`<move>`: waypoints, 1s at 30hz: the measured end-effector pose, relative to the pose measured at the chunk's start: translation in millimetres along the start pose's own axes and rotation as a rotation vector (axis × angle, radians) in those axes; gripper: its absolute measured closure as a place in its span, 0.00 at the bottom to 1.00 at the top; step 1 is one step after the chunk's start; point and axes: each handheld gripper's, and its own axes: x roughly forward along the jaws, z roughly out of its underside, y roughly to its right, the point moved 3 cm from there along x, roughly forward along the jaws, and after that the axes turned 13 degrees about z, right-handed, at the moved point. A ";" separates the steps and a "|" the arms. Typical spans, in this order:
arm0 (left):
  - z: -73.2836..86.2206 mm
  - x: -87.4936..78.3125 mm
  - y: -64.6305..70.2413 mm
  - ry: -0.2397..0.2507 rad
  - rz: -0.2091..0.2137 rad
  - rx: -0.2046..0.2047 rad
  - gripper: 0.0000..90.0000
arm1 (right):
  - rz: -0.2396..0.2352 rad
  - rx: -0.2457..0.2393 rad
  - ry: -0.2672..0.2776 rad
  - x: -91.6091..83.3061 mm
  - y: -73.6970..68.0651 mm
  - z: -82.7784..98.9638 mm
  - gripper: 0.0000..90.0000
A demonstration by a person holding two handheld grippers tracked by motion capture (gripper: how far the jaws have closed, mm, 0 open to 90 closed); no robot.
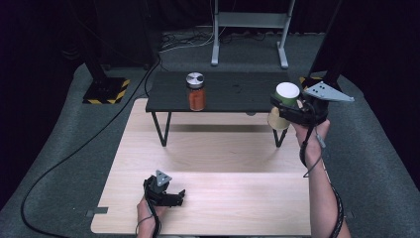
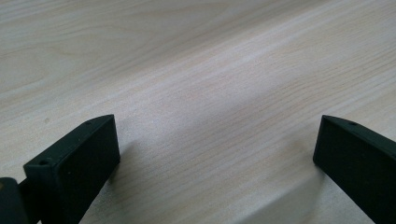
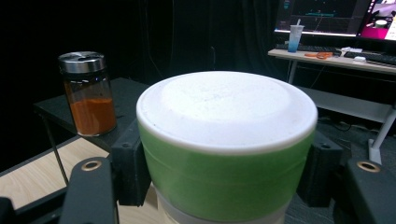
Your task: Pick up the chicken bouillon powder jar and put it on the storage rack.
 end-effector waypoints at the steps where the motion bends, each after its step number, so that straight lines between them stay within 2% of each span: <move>1: 0.0 0.0 0.0 0.000 0.000 0.000 0.00 | 0.000 0.000 -0.001 1.8 -0.3 -0.8 0.37; 30: 0.0 0.0 0.0 0.000 0.000 0.000 0.00 | -0.023 -0.016 -0.030 52.1 -16.4 -24.7 0.37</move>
